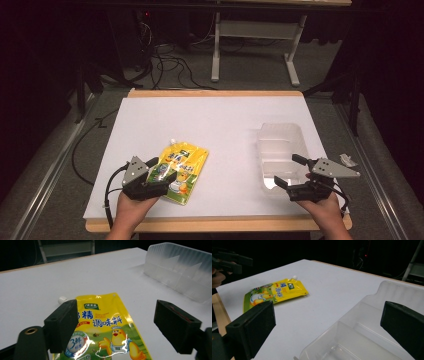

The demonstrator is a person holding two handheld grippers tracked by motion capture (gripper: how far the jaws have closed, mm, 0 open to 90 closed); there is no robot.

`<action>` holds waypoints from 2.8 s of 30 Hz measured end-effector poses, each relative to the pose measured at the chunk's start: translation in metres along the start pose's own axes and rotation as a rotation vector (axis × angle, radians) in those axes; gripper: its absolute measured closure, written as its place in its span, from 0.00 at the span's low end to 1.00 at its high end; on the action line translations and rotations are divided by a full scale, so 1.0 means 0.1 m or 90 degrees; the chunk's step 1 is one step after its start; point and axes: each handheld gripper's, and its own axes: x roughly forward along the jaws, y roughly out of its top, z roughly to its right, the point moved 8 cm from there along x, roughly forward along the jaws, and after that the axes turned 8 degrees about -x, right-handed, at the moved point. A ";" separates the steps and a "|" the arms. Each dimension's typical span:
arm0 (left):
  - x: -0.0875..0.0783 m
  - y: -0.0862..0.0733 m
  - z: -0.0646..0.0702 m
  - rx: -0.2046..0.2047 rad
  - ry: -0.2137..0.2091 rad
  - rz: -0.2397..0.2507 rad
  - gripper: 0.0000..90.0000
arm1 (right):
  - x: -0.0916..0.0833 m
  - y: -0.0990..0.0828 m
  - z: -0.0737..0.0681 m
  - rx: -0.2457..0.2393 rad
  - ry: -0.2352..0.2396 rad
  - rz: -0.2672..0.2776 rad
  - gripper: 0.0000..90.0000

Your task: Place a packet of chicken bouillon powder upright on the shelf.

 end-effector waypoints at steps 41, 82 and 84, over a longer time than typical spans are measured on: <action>0.02 -0.41 -0.82 -0.084 0.163 -0.127 1.00 | 0.01 -0.05 -0.03 -0.006 0.003 -0.003 0.00; 0.41 -0.76 0.06 0.025 -0.028 -0.289 1.00 | 0.01 -0.05 -0.06 -0.004 0.014 0.001 0.02; 0.44 -0.75 0.10 0.021 -0.038 -0.285 1.00 | 0.01 -0.06 -0.06 -0.003 0.014 0.000 0.02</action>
